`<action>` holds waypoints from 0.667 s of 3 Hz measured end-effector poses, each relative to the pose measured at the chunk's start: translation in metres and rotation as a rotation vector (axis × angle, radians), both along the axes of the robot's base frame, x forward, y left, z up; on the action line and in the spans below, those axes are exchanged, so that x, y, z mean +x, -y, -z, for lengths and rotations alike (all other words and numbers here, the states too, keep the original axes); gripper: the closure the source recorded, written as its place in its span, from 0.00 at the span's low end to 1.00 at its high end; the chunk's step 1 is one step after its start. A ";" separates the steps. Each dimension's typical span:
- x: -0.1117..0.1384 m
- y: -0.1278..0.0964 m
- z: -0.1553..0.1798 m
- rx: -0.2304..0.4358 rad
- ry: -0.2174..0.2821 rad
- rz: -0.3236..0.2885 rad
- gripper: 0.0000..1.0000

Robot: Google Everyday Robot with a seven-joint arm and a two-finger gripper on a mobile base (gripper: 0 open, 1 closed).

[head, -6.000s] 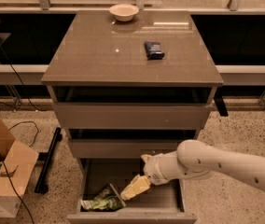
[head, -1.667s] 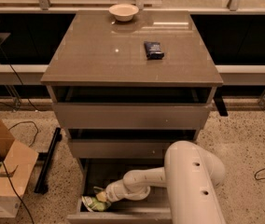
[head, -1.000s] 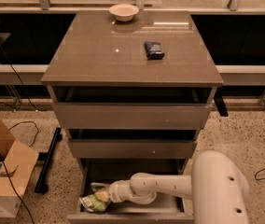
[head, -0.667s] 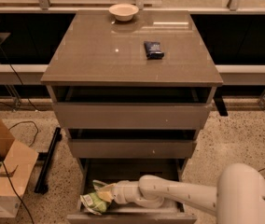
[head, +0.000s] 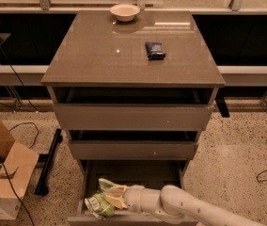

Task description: Pick green jalapeno chip bag from bottom drawer and place on counter

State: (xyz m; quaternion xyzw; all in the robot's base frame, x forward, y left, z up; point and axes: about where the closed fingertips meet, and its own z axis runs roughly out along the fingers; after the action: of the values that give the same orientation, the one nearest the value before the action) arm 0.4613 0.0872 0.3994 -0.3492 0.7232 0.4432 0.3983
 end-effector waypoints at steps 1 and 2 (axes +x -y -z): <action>-0.011 0.040 -0.053 0.050 0.106 0.052 1.00; 0.014 0.096 -0.096 0.075 0.136 0.145 1.00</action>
Offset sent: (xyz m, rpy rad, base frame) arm 0.0332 -0.1446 0.1263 0.0984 -0.1562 -0.2427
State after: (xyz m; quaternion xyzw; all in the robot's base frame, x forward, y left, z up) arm 0.4755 -0.0088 0.4954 -0.3100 0.7006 0.4152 0.4905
